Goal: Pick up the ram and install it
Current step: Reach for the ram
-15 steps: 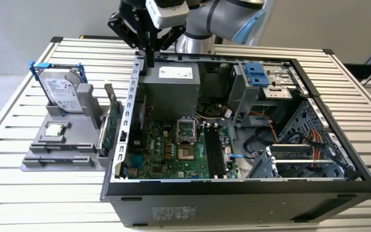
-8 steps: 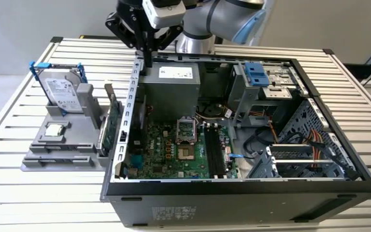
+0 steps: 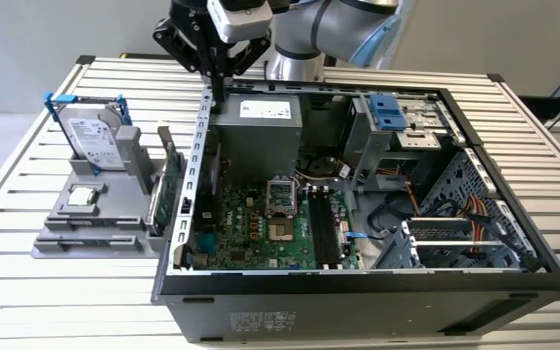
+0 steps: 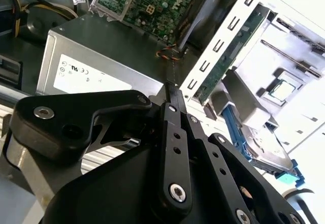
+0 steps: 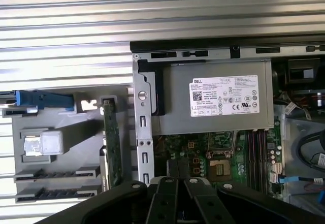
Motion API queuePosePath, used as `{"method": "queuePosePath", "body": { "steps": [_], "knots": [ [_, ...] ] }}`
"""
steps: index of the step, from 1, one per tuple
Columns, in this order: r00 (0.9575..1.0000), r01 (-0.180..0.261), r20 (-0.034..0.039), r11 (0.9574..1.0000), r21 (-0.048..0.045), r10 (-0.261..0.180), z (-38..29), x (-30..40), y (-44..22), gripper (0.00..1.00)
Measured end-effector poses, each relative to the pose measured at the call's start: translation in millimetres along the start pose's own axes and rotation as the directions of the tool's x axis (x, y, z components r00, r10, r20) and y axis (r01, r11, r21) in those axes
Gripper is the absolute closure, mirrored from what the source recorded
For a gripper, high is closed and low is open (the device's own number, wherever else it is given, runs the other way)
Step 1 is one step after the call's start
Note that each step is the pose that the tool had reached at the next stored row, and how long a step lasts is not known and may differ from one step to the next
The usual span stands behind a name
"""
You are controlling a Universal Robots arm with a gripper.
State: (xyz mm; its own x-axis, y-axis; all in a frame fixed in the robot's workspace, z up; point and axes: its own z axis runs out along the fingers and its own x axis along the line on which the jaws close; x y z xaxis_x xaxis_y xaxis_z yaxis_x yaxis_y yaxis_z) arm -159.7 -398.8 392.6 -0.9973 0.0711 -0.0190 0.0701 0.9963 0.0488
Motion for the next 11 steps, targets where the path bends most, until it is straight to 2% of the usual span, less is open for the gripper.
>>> {"method": "queuePosePath", "body": {
  "steps": [11],
  "knots": [
    [1.0,0.0,0.0,1.0,0.0,0.0,-0.2,9.6,-0.7,1.0]
  ]
}}
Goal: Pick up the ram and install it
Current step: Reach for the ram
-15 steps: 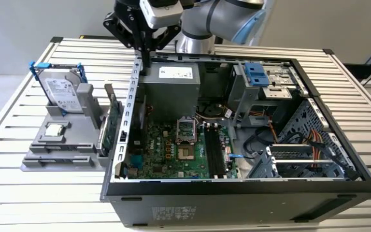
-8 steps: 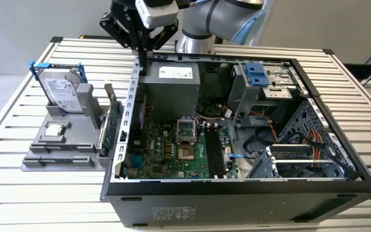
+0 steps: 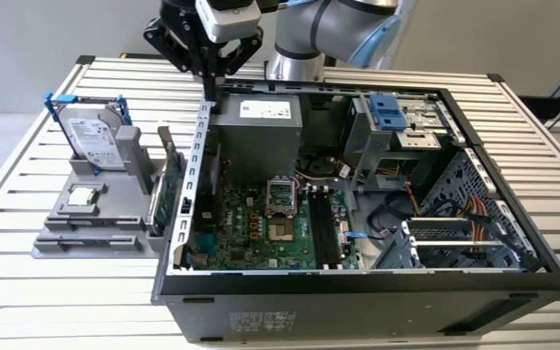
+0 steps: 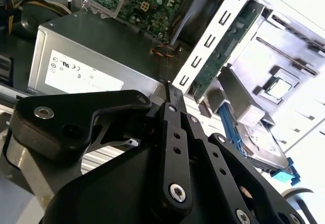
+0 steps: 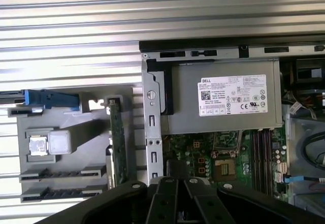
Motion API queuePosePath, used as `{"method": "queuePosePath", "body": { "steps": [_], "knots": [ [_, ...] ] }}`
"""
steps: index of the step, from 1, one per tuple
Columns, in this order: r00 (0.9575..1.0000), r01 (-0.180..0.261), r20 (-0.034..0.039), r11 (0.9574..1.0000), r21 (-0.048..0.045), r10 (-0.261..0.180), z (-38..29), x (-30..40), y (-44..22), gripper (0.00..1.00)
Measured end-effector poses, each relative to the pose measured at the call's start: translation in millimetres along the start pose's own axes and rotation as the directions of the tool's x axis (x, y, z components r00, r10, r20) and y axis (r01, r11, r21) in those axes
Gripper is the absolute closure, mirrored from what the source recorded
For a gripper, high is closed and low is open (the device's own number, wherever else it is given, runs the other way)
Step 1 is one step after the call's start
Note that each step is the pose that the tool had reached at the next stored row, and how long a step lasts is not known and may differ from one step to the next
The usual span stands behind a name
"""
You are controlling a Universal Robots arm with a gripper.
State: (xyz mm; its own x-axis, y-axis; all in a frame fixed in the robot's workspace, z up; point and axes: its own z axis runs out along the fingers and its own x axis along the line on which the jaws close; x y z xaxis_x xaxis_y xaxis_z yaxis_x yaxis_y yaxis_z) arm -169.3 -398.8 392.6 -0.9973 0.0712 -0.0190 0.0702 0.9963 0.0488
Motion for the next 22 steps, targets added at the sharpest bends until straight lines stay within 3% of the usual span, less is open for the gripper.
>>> {"method": "queuePosePath", "body": {
  "steps": [13,22],
  "knots": [
    [1.0,0.0,0.0,1.0,0.0,0.0,-0.3,11.2,-0.8,1.0],
    [1.0,0.0,-0.0001,1.0,0.0,0.0,-0.4,14.0,-1.0,1.0]
  ]
}}
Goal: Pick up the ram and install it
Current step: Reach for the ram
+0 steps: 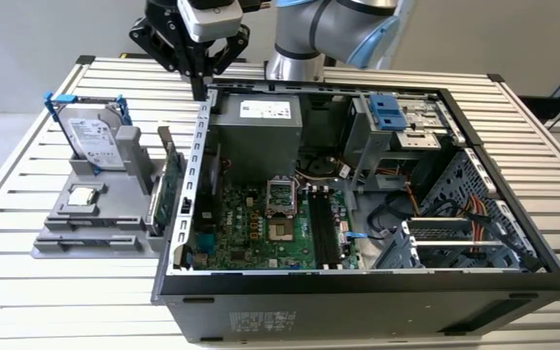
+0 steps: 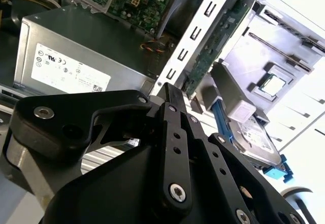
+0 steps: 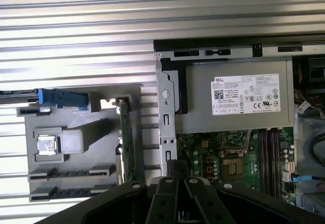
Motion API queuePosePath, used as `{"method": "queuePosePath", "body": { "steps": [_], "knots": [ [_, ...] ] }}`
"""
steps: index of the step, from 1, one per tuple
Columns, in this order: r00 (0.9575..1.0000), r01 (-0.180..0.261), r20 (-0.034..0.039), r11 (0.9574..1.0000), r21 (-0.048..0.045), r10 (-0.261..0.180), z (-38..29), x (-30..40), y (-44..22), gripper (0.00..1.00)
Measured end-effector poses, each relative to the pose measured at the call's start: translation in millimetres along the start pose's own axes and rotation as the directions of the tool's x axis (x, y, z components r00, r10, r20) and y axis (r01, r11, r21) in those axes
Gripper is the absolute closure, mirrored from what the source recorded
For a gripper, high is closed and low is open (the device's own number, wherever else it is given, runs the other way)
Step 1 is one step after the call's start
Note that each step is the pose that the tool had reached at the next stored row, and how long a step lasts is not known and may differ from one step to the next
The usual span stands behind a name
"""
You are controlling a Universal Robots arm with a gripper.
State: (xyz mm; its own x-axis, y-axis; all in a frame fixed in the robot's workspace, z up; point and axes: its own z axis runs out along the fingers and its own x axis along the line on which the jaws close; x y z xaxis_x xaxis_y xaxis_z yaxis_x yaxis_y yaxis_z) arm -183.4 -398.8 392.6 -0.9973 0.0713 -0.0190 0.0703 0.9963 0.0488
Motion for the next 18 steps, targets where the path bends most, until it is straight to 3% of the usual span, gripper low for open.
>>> {"method": "queuePosePath", "body": {
  "steps": [18],
  "knots": [
    [1.0,0.0,0.0,1.0,0.0,0.0,-0.3,12.6,-0.9,1.0]
  ]
}}
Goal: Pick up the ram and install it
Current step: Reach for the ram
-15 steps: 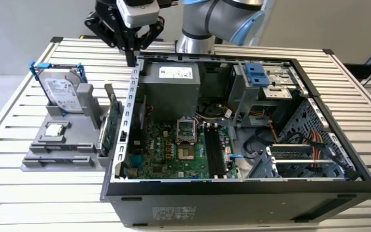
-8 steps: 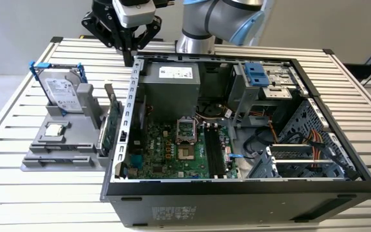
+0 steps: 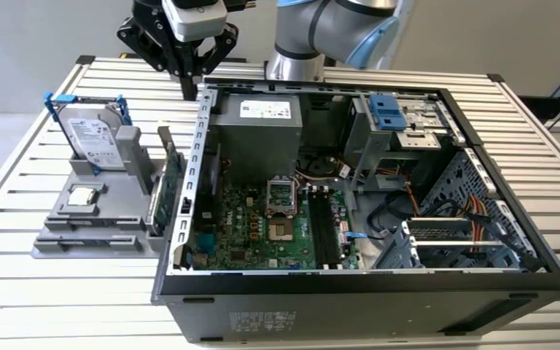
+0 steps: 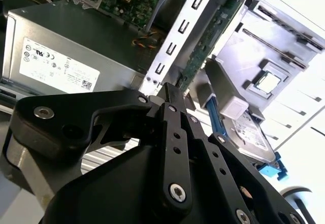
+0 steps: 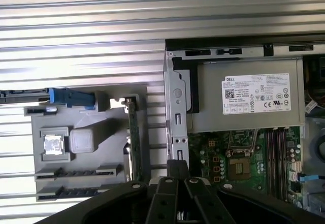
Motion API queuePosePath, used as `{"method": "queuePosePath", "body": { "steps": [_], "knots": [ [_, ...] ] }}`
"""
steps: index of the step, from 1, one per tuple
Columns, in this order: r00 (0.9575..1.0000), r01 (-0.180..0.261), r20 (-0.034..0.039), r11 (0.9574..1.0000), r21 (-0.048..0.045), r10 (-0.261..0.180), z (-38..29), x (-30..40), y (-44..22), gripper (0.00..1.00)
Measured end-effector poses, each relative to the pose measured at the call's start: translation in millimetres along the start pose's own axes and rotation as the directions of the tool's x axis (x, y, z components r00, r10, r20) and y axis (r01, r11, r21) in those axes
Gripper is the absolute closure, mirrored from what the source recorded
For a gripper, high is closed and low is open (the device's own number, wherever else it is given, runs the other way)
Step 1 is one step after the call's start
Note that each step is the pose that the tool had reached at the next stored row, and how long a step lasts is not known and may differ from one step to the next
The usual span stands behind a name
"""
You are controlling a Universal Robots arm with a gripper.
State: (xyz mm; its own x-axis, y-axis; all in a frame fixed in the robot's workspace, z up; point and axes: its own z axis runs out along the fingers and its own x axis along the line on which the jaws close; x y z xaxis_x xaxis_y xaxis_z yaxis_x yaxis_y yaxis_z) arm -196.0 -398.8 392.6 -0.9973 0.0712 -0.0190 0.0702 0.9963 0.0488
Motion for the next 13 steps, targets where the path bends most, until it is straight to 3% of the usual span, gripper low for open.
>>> {"method": "queuePosePath", "body": {
  "steps": [13],
  "knots": [
    [1.0,0.0,0.0,1.0,0.0,0.0,-0.2,9.5,-0.7,1.0]
  ]
}}
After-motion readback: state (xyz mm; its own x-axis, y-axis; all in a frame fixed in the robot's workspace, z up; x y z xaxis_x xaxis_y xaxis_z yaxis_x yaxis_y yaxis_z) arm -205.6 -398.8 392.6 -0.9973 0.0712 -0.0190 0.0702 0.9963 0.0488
